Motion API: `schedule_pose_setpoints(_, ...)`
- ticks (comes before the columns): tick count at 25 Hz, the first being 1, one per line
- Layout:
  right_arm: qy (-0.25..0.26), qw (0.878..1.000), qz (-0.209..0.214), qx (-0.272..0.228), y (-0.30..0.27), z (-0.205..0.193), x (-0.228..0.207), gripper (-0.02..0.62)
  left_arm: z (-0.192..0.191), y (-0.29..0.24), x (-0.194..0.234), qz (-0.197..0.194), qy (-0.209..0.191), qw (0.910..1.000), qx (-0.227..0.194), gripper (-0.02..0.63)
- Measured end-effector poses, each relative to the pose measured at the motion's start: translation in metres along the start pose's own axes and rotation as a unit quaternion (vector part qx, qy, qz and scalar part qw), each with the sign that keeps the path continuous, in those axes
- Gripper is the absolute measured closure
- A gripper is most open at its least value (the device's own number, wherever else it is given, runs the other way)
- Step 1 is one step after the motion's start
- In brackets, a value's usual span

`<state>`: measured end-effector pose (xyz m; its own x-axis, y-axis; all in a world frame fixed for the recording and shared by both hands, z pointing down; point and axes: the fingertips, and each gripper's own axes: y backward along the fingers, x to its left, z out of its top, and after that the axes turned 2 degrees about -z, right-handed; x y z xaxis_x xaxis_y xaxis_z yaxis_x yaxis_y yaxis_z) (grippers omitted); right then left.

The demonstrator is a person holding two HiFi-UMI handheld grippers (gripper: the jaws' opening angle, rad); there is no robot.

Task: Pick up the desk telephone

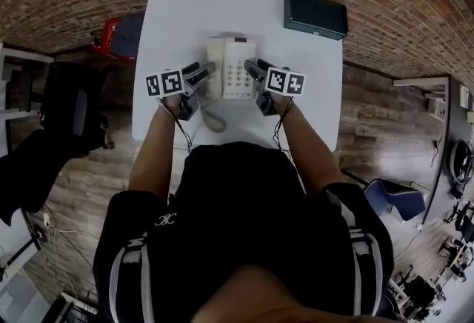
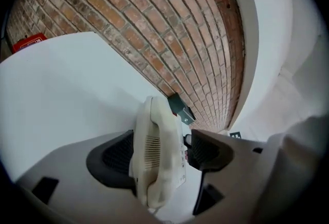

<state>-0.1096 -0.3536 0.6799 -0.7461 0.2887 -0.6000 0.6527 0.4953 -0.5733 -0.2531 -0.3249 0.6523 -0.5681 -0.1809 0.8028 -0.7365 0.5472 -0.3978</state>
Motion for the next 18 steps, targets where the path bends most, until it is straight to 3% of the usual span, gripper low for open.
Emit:
schedule_pose_setpoints(6, -0.076, 0.997, 0.002, -0.001, -0.012, -0.006, -0.013, 0.374, -0.005, -0.011, 0.017, -0.031, 0.036, 0.9985, 0.029, 0.270)
schedule_pose_setpoints(11, -0.138, 0.990, 0.037, 0.005, -0.016, -0.010, -0.016, 0.376, -0.005, -0.019, 0.013, -0.080, 0.057, 0.9946, 0.032, 0.268)
schedule_pose_setpoints(18, -0.158, 0.986, 0.053, 0.015, -0.021, -0.013, -0.014, 0.376, -0.012, -0.028, 0.019, -0.088, 0.061, 0.9923, 0.061, 0.262)
